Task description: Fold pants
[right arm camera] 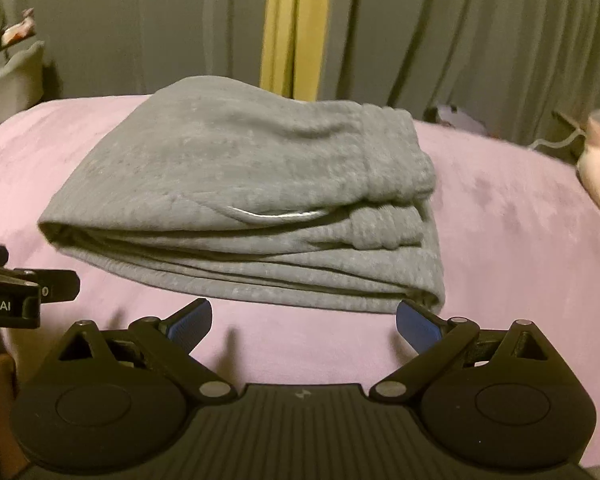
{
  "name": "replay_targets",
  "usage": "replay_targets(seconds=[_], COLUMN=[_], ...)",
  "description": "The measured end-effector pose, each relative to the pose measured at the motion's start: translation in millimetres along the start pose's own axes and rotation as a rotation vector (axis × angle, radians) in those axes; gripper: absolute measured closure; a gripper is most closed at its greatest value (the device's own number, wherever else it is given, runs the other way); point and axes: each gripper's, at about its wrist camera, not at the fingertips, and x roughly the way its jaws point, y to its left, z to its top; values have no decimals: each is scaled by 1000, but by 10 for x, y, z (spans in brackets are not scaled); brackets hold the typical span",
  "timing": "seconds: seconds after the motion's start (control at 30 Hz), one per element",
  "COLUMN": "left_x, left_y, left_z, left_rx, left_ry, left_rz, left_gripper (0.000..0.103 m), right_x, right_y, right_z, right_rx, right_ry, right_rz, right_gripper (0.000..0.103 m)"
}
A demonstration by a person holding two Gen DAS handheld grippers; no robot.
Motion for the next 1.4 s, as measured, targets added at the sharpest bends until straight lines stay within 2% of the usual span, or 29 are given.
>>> replay_targets(seconds=[0.13, 0.27, 0.73, 0.87, 1.4], left_x=[-10, -3, 277, 333, 396], left_y=[-32, -35, -32, -90, -51], left_z=[8, 21, 52, 40, 1], left_rx=[-14, -25, -17, 18, 9], left_ry=[4, 4, 56, 78, 113], left_rz=[15, 38, -17, -5, 9], left_gripper=[3, 3, 2, 2, 2], right_x=[-22, 39, 195, 226, 252], right_y=[36, 40, -23, -23, -4], right_z=[1, 10, 37, 40, 29], right_rx=[-20, -17, 49, 51, 39], right_ry=[-7, 17, 60, 67, 82], right_rz=[21, 6, -42, -52, -68], right_gripper=[4, 4, 4, 4, 4])
